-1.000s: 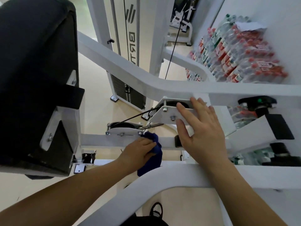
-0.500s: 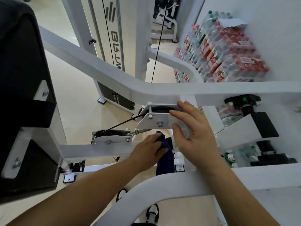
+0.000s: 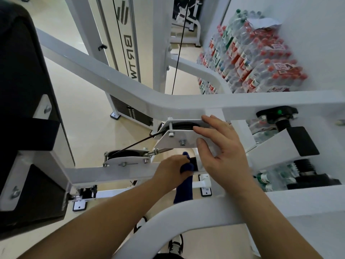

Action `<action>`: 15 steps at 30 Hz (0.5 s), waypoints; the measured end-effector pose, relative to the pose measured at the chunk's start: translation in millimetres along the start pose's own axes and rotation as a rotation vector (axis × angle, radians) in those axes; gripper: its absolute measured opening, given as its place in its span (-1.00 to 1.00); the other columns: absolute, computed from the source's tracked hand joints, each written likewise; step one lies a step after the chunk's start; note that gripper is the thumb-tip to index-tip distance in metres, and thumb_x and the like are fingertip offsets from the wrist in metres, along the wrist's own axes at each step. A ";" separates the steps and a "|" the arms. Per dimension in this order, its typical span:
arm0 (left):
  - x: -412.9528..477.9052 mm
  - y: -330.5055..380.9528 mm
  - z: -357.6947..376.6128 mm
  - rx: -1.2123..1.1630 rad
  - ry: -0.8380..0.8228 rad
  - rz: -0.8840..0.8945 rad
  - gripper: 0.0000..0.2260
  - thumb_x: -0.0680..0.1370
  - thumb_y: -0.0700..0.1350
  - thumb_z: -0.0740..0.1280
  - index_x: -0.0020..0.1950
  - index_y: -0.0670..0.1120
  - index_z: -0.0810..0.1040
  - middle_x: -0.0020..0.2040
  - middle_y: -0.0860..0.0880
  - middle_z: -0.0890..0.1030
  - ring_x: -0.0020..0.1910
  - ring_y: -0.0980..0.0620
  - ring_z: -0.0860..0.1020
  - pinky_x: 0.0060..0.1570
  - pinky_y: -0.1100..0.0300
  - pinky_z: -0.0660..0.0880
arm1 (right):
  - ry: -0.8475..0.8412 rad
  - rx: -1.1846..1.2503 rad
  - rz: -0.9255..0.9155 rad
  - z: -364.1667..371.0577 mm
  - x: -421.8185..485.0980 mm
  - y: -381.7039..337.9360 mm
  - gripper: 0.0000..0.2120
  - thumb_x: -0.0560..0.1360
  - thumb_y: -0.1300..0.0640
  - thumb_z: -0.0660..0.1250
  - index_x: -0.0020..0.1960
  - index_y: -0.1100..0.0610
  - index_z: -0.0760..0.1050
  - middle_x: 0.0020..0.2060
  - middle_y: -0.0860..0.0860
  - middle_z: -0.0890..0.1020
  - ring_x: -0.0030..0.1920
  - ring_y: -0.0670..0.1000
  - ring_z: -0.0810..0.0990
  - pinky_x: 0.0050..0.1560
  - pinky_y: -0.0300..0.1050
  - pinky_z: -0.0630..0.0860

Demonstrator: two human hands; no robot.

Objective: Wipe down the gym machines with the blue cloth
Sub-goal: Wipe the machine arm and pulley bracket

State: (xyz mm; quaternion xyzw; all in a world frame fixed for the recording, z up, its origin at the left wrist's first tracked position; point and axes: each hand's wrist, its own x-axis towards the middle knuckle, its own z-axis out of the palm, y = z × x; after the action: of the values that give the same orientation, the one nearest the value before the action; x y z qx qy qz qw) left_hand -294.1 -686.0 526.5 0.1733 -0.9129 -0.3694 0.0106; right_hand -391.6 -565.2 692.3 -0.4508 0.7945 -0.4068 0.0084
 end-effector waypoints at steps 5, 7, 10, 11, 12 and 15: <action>-38.8 -27.2 -20.8 0.104 -0.015 0.006 -0.62 0.57 0.05 0.43 0.38 0.04 0.57 0.39 0.11 0.56 0.38 0.09 0.48 0.36 0.12 0.46 | 0.002 0.023 0.003 -1.0 -0.8 3.4 -0.71 0.56 0.18 0.37 0.26 0.04 0.67 0.37 -0.08 0.57 0.46 -0.06 0.42 0.49 -0.18 0.31; -53.7 -36.7 -25.4 0.116 0.038 -0.004 -0.63 0.60 0.03 0.41 0.39 0.02 0.57 0.42 0.10 0.54 0.43 0.08 0.46 0.37 0.13 0.44 | 0.002 0.021 0.002 -0.5 -1.0 2.3 -0.72 0.57 0.16 0.36 0.26 0.04 0.67 0.37 -0.08 0.57 0.46 -0.07 0.43 0.49 -0.15 0.33; -35.8 -18.4 -20.7 0.143 0.086 -0.055 -0.78 0.62 0.02 0.35 0.24 0.01 0.62 0.26 0.07 0.62 0.23 0.03 0.57 0.20 0.13 0.51 | 0.008 0.012 0.005 0.0 -0.9 0.6 -0.70 0.57 0.12 0.34 0.27 0.04 0.65 0.39 -0.08 0.54 0.46 -0.07 0.42 0.49 -0.10 0.35; -26.2 -8.6 -18.4 0.142 0.082 -0.070 -0.81 0.63 0.02 0.33 0.19 0.00 0.61 0.20 0.05 0.64 0.15 0.01 0.59 0.15 0.13 0.52 | 0.008 0.003 0.008 0.5 -1.0 1.0 -0.69 0.57 0.11 0.34 0.29 0.04 0.64 0.41 -0.07 0.53 0.47 -0.06 0.41 0.50 -0.08 0.35; -19.7 -0.4 -17.5 0.138 0.047 -0.081 -0.82 0.63 0.01 0.32 0.17 -0.01 0.60 0.15 0.03 0.65 0.09 -0.01 0.61 0.11 0.12 0.54 | 0.007 -0.006 0.015 0.7 -1.1 1.7 -0.68 0.58 0.10 0.33 0.31 0.05 0.63 0.43 -0.06 0.51 0.48 -0.06 0.40 0.51 -0.04 0.35; -40.5 2.3 -14.8 0.029 -0.051 -0.069 -0.85 0.61 0.07 0.34 0.13 0.10 0.62 0.03 0.08 0.68 -0.01 0.06 0.62 0.05 0.11 0.57 | -0.008 -0.034 0.035 1.8 -1.2 5.5 -0.68 0.59 0.11 0.37 0.34 0.05 0.60 0.44 -0.06 0.50 0.50 -0.06 0.38 0.51 0.10 0.36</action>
State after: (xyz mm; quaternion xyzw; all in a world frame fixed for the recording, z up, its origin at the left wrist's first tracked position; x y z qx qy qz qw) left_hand -254.6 -681.3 543.1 0.1951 -0.9116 -0.3609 -0.0280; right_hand -394.2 -564.1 687.1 -0.4387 0.8090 -0.3912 0.0110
